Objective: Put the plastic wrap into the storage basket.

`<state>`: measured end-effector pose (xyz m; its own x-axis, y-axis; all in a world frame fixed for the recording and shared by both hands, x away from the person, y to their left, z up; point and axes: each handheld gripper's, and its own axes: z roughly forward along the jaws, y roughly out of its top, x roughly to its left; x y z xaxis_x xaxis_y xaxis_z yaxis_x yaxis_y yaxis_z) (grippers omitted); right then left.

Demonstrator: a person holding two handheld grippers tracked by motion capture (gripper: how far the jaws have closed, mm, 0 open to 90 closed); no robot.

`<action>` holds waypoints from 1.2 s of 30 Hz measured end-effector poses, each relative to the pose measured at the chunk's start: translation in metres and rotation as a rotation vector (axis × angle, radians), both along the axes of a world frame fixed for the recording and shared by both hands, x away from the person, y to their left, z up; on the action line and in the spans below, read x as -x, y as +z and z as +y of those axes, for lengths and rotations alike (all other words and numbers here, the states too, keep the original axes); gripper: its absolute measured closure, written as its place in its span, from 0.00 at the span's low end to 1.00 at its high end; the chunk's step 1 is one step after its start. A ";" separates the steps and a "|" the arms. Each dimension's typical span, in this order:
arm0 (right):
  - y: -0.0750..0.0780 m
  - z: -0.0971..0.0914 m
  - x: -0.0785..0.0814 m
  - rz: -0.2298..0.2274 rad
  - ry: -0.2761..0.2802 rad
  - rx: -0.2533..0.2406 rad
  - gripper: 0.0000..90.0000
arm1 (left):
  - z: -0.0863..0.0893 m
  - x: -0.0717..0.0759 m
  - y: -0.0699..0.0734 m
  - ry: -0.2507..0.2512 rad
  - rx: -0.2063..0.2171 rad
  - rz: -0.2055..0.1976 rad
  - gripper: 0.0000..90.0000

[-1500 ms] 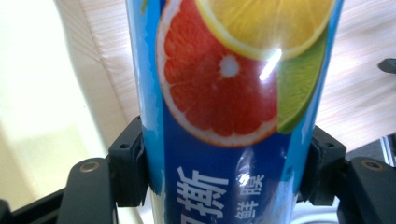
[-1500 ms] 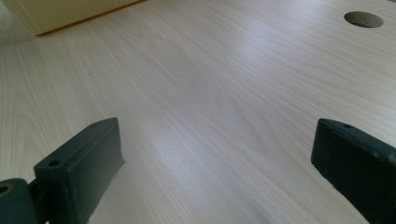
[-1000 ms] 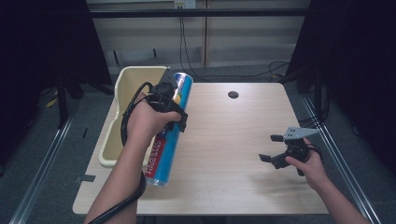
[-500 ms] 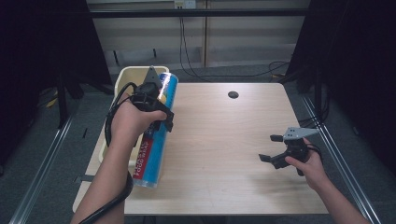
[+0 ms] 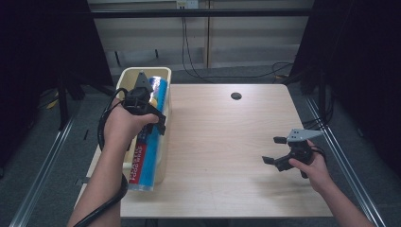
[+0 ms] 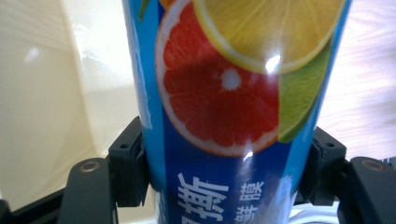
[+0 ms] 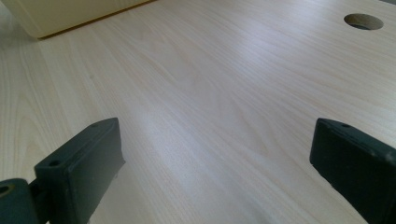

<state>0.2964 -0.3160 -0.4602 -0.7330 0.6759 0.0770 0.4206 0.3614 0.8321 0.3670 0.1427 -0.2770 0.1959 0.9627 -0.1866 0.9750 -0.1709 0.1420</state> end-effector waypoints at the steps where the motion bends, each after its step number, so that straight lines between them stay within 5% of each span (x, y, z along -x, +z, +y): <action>1: 0.000 0.000 0.000 0.000 -0.001 -0.001 0.02 | 0.002 -0.001 -0.001 -0.003 -0.004 -0.005 0.36; 19: -0.002 0.001 0.000 0.008 0.012 0.003 0.02 | 0.017 -0.013 -0.019 0.086 0.040 0.017 0.36; 36: -0.003 0.003 0.000 0.010 0.022 0.013 0.02 | 0.019 -0.020 -0.039 0.137 0.035 0.042 0.36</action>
<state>0.2962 -0.3127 -0.4633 -0.7468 0.6608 0.0754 0.4205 0.3813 0.8233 0.3872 0.1613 -0.3160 0.0542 0.9728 -0.2253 0.9941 -0.0313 0.1040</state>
